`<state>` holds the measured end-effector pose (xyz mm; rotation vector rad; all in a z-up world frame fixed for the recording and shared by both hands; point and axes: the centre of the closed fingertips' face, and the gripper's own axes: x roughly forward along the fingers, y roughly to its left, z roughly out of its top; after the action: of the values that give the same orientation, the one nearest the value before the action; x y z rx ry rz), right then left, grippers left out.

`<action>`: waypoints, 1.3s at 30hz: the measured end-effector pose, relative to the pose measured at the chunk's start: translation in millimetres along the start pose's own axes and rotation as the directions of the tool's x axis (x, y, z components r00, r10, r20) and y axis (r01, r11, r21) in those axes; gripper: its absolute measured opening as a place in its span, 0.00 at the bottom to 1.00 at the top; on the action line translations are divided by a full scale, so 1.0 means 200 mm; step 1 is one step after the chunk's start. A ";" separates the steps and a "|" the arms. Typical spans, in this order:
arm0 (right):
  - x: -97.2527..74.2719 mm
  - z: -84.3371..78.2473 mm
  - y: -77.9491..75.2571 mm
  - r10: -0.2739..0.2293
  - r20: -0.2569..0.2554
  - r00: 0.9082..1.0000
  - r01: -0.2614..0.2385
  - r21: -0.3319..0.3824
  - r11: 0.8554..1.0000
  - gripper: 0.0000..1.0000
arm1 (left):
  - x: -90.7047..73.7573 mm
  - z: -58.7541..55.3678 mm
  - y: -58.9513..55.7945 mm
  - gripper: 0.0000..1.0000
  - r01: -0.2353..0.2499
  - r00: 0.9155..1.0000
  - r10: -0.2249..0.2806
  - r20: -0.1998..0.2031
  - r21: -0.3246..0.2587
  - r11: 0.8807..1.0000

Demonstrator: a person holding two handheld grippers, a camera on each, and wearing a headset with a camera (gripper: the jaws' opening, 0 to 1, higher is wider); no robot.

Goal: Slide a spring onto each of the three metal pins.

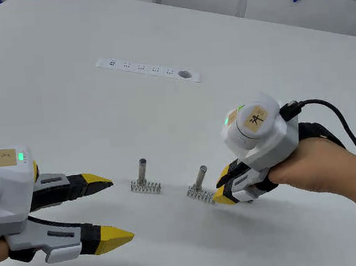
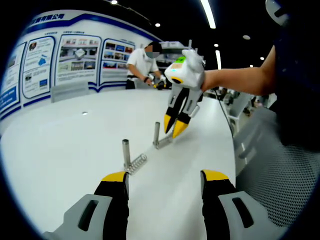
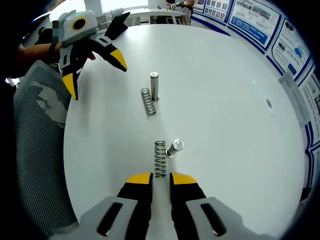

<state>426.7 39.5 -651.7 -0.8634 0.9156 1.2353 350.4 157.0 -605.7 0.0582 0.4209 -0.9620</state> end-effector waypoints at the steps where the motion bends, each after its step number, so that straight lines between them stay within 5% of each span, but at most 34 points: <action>1: 0.01 0.00 0.00 0.001 -0.005 1.000 -0.001 -0.003 1.000 0.15 | 0.00 0.00 0.00 0.59 0.002 1.000 -0.002 -0.001 0.000 1.000; 20: 0.07 -0.02 0.02 0.037 -0.026 0.999 -0.038 -0.033 0.999 0.12 | 0.02 0.00 -0.04 0.57 0.021 1.000 -0.020 -0.024 0.011 1.000; 30: -0.02 0.01 0.13 0.061 -0.016 0.998 -0.062 -0.066 0.996 0.12 | 0.10 0.01 -0.12 0.54 0.094 0.994 -0.091 -0.060 0.058 0.994; 39: -0.09 0.12 0.29 0.108 0.027 0.994 -0.105 -0.106 0.989 0.11 | 0.19 0.00 -0.18 0.50 0.181 0.980 -0.169 -0.105 0.107 0.978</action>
<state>370.2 62.1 -628.8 -0.8835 0.8862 1.3965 340.2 105.6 -616.0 0.1757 0.4633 -1.1607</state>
